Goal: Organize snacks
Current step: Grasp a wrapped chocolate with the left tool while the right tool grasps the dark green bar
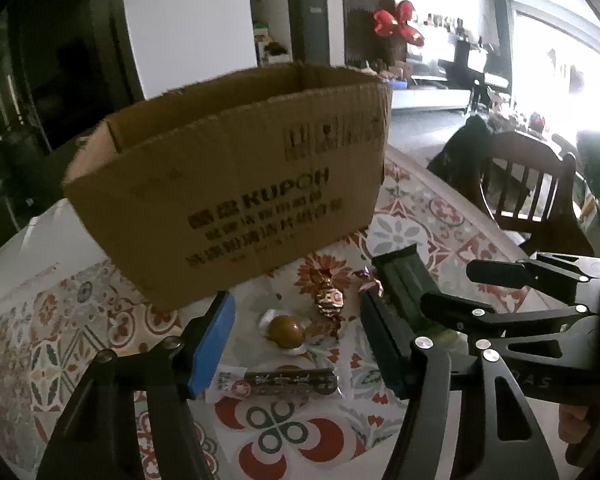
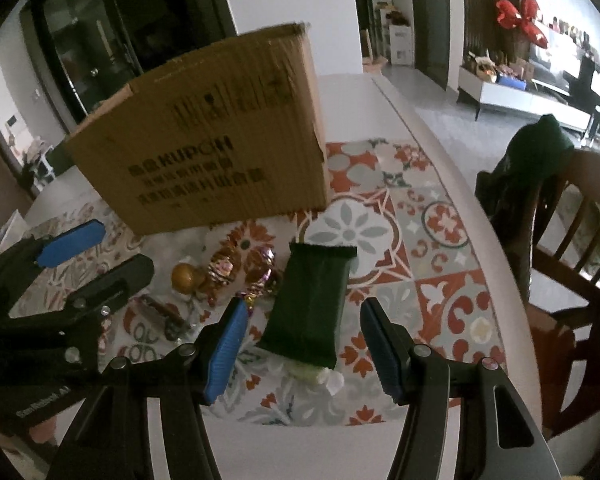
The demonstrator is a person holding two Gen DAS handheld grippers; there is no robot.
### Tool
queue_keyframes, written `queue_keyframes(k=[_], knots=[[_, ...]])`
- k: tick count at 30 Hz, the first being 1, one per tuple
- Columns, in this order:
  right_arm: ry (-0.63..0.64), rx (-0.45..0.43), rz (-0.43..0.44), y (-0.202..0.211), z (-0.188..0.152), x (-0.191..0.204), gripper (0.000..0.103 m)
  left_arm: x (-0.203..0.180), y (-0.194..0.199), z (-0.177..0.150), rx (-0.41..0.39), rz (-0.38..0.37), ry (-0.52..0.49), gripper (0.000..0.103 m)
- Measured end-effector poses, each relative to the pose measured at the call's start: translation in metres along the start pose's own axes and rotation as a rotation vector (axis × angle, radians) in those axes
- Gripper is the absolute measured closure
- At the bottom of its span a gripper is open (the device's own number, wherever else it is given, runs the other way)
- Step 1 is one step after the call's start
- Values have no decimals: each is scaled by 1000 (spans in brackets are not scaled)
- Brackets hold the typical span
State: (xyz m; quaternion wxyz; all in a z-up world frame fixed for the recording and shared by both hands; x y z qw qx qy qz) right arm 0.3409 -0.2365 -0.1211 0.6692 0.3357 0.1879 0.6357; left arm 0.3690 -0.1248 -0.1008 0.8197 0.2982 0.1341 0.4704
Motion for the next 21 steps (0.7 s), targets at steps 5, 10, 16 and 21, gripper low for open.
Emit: queue_keyframes(k=[5,10,16,21], knots=[[-20,24,-16,-11,-4,-3,44,-1,-16,-3,22,-20,-10,43],[-33,40,-21,-22,-5,-6,44,-1,-30,-8,58,-38,-11,49],[-23,51,-18,-30,-7,-3,47,0,-39,-12,83,-69,-7,52],[-40,73,1,-38,-8,-3,50,0,-47,-14,100,-79,-10,55]])
Point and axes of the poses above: each gripper's, at about its wrist camera, not at the fingertips, and y roughly against the way its jaws point, x to its left, z to its top, the point moved 7 cm from there along -y, roughly the way its jaws point, and after that the axes turned 9 degrees about -x, right-handed, at the moved point
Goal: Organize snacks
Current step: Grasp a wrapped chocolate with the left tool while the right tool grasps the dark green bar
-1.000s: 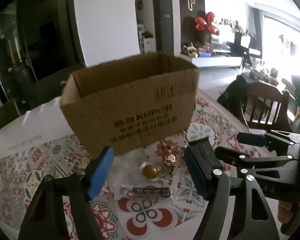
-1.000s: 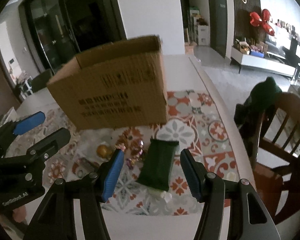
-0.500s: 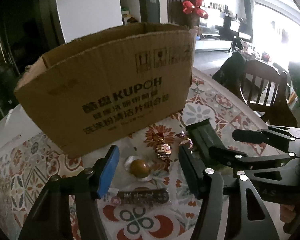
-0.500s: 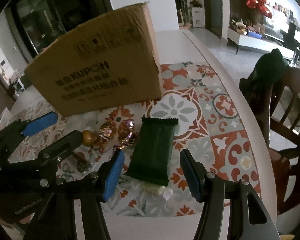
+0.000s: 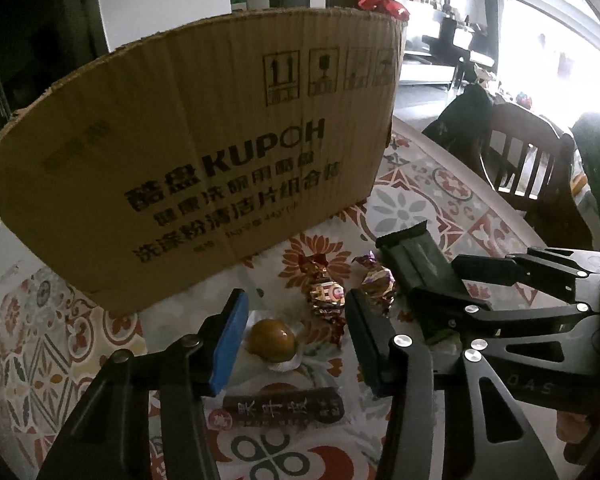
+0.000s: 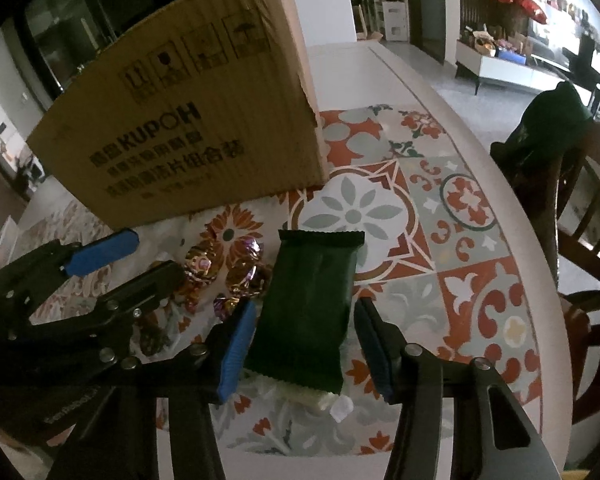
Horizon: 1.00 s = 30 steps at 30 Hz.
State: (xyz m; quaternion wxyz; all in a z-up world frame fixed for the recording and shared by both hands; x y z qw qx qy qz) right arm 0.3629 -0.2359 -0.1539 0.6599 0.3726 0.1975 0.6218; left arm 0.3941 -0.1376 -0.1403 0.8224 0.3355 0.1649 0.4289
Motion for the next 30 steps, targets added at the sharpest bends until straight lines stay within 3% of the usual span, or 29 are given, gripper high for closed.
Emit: queue_keyframes(k=[16,22,24,30], knots=[[21,-25,-39,-2,0,0,58,-5,-19,-1,34,-42,20,59],[-15,-29,-24,-1,2,-6,58,-11,-31,-2,63,-48,29,67],[-16,-30,-22,-1,3,-6,58,-12,-35,-3,72,-49,41,79],[-12,-31,-15,-2,3,-7,58,-10,-31,-4,60,-25,46,79]])
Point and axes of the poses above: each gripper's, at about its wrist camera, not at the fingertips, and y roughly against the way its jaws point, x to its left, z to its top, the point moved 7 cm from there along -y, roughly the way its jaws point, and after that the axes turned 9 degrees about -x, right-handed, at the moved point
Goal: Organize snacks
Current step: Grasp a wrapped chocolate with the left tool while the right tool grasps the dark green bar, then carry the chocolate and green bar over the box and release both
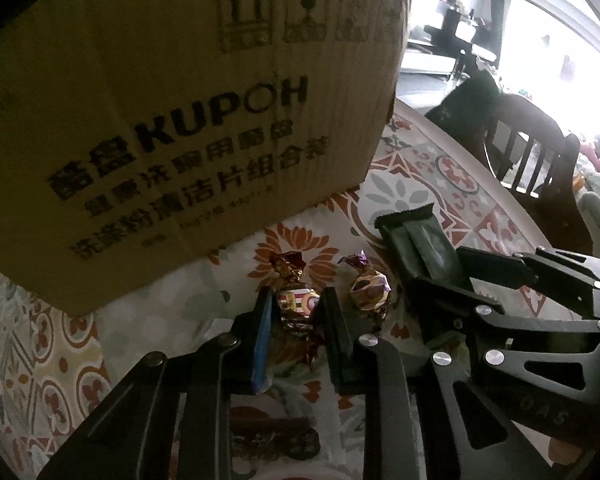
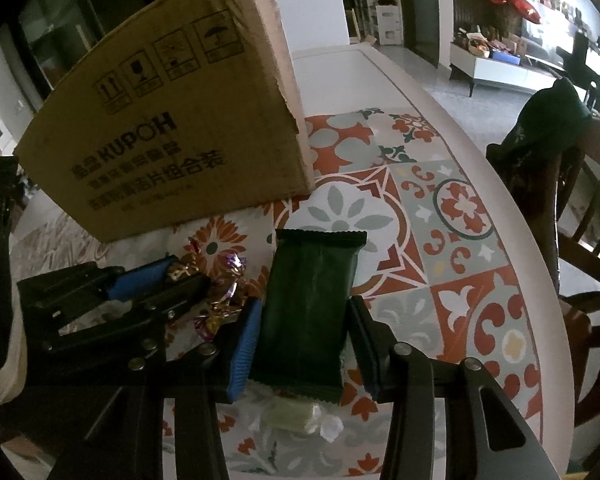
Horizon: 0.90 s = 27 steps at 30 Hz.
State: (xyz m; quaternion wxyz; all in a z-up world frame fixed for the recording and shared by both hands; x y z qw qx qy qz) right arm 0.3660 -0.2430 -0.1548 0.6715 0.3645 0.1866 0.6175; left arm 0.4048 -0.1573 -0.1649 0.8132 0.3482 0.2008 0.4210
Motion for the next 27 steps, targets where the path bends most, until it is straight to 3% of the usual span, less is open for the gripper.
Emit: queue_keyframes(k=[14,27], knots=[[14,-52,14,26,8,6,58,0,53,9,-81,38,49,79],[44,-195,68,90,36,21,58,-2,130,38,-229,81,69,79]])
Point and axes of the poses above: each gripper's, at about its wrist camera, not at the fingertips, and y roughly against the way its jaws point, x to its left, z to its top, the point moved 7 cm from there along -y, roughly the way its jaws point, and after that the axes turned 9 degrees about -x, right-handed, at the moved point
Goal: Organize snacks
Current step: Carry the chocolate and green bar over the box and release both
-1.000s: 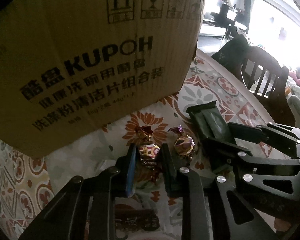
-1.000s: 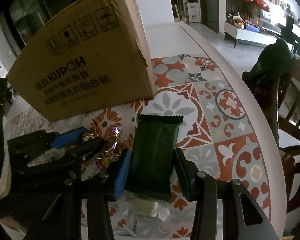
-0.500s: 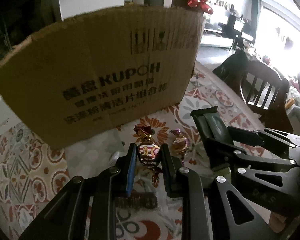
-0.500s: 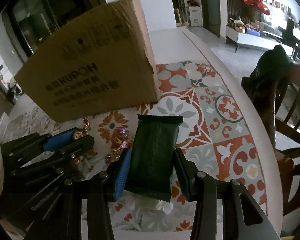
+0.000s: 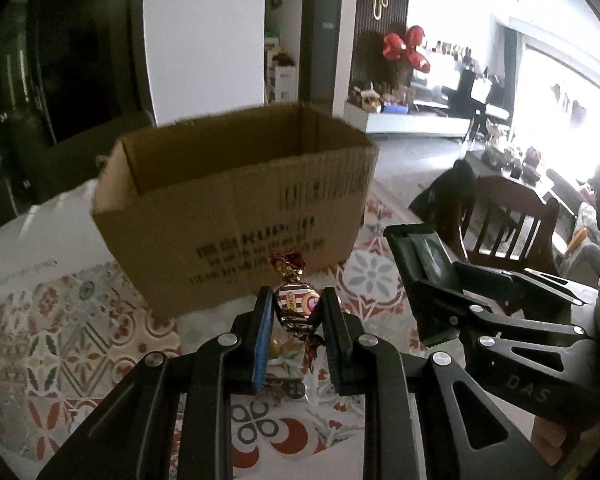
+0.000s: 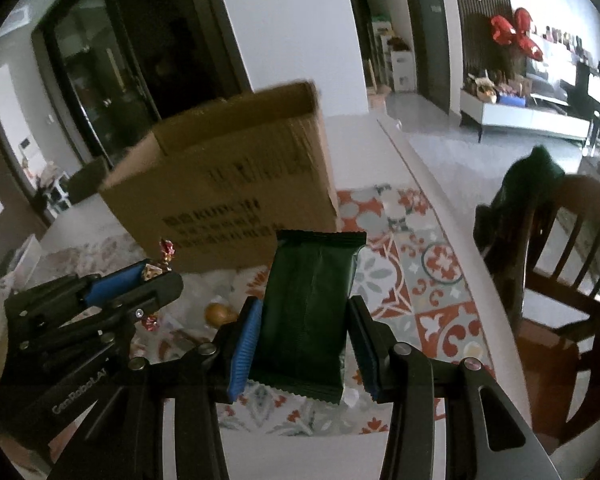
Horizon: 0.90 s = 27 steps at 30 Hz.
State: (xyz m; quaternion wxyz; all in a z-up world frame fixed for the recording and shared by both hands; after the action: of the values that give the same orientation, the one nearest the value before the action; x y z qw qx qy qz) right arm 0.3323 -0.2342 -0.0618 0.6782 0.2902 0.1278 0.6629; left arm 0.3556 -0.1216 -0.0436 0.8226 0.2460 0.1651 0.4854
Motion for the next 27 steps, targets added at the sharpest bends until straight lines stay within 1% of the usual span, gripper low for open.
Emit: queue_keyframes(k=[5,14,21,27], knots=[[17,-57,34,17,22,11,58,4,22,23,-57,29,6,79],[34,-137,88,29,63,26,58,14,51,62,-173,57,-14,79],[62,-171,112,25,91,37,58,31,52,86,-214,96,-19,79],[82,-189,115,16,116,42,58,44,42,102,-213,114,-10,79]])
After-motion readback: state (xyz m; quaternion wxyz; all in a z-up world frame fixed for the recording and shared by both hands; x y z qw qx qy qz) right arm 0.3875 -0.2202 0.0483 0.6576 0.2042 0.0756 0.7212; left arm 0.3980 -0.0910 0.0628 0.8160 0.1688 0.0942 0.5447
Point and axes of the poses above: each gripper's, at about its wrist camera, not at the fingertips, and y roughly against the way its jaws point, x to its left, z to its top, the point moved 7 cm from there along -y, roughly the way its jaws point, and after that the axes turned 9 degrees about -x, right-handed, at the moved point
